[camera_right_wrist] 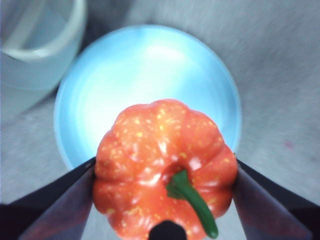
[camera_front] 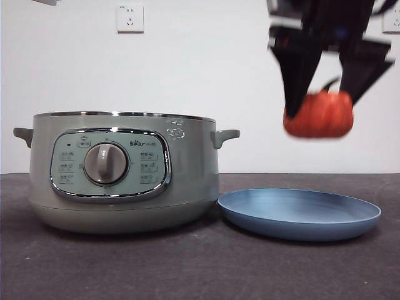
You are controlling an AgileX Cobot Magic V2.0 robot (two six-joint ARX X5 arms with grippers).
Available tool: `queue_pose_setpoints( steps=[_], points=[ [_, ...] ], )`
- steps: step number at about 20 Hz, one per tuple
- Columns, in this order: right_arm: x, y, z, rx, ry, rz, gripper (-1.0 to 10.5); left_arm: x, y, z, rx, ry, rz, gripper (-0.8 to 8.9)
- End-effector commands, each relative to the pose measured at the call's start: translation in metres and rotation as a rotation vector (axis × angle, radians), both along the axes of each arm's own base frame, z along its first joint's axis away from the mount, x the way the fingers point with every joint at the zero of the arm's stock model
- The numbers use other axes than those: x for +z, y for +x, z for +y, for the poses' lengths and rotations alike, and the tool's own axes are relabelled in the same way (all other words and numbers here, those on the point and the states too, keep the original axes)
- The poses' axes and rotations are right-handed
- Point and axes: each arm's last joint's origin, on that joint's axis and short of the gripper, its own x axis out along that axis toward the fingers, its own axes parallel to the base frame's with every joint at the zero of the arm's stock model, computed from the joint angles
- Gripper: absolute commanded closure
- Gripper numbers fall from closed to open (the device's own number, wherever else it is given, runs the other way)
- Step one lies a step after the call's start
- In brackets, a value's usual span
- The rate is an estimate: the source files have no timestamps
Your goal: Take the pumpkin out from the steamer,put the pumpkin in the blue plate,close the lid
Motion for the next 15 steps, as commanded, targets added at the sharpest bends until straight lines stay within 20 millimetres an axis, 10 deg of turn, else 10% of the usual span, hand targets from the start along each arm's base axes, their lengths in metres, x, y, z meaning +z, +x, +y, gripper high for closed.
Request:
queue_pose_setpoints(
  steps=[1, 12, 15],
  points=[
    [-0.028, 0.006, 0.004, -0.008, 0.013, -0.003, 9.6, 0.009, -0.003, 0.002, 0.006, -0.015, -0.059, 8.22],
    [-0.095, 0.033, 0.016, -0.004, -0.043, 0.094, 9.3, 0.009, -0.003, 0.001, -0.038, -0.037, -0.051, 8.22],
    [-0.101, 0.035, 0.017, -0.007, -0.052, 0.113, 6.6, 0.009, -0.003, 0.001, -0.038, -0.037, -0.051, 8.22]
  ],
)
